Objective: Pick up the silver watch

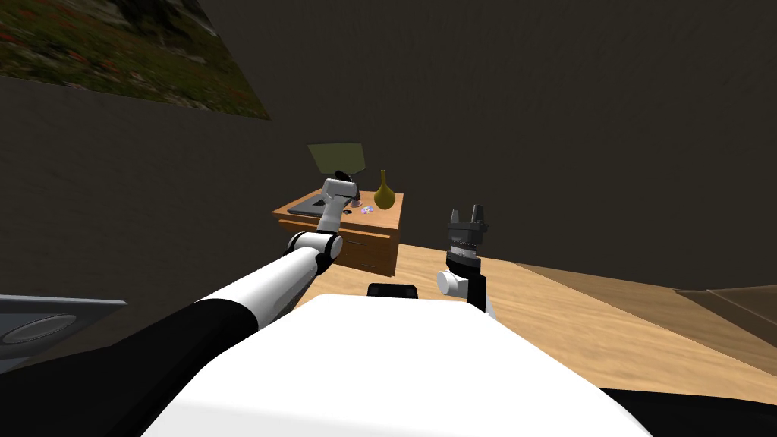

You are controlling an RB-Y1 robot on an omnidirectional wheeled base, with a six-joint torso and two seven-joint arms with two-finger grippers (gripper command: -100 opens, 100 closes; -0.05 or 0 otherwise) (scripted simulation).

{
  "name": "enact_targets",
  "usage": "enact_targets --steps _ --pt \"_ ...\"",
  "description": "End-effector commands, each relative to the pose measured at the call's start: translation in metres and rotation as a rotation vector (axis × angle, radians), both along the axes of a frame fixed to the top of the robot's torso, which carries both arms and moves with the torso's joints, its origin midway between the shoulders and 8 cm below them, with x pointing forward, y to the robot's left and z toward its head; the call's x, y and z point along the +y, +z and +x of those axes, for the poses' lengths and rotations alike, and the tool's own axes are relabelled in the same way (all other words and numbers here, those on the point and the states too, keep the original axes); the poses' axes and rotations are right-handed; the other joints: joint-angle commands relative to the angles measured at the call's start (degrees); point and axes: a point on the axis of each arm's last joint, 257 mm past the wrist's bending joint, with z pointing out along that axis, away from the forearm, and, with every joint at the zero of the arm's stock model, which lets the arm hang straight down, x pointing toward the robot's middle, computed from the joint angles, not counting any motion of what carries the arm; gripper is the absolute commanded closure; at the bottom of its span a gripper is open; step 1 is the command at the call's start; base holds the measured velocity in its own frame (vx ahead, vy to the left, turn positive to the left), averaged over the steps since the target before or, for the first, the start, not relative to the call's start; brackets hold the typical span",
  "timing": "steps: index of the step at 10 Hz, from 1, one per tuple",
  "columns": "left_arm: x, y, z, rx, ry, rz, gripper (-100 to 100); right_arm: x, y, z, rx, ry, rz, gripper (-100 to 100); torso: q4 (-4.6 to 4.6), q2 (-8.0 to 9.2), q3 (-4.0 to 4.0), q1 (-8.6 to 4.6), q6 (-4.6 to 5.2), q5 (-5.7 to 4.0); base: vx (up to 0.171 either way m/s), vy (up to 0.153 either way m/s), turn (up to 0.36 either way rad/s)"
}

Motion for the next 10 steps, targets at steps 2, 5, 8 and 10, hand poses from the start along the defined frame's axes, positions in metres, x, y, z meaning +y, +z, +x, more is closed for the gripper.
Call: enact_targets --steps 2,5,8,10 --pt "0.002 -0.015 -0.004 0.101 0.017 -0.013 -100 0.000 0.000 0.000 0.000 0.000 0.000 0 0.02 0.00 0.01 0.02 0.00 -0.01 0.020 0.017 0.014" --pt "0.001 -0.026 -0.010 0.184 0.028 -0.025 -100 0.000 0.000 0.000 0.000 0.000 0.000 0 0.02 0.01 0.02 0.06 0.00 0.00 0.018 0.023 0.007" --pt "0.000 -0.037 -0.018 0.267 0.037 -0.036 -100 0.000 0.000 0.000 0.000 0.000 0.000 0 -0.01 -0.03 -0.02 0.11 -0.01 0.03 0.025 0.032 0.007" --pt "-0.002 -0.048 -0.027 0.347 0.043 -0.046 -100 0.000 0.000 0.000 0.000 0.000 0.000 0 0.01 -0.01 0.01 0.08 -0.01 0.01 0.025 0.031 0.011"
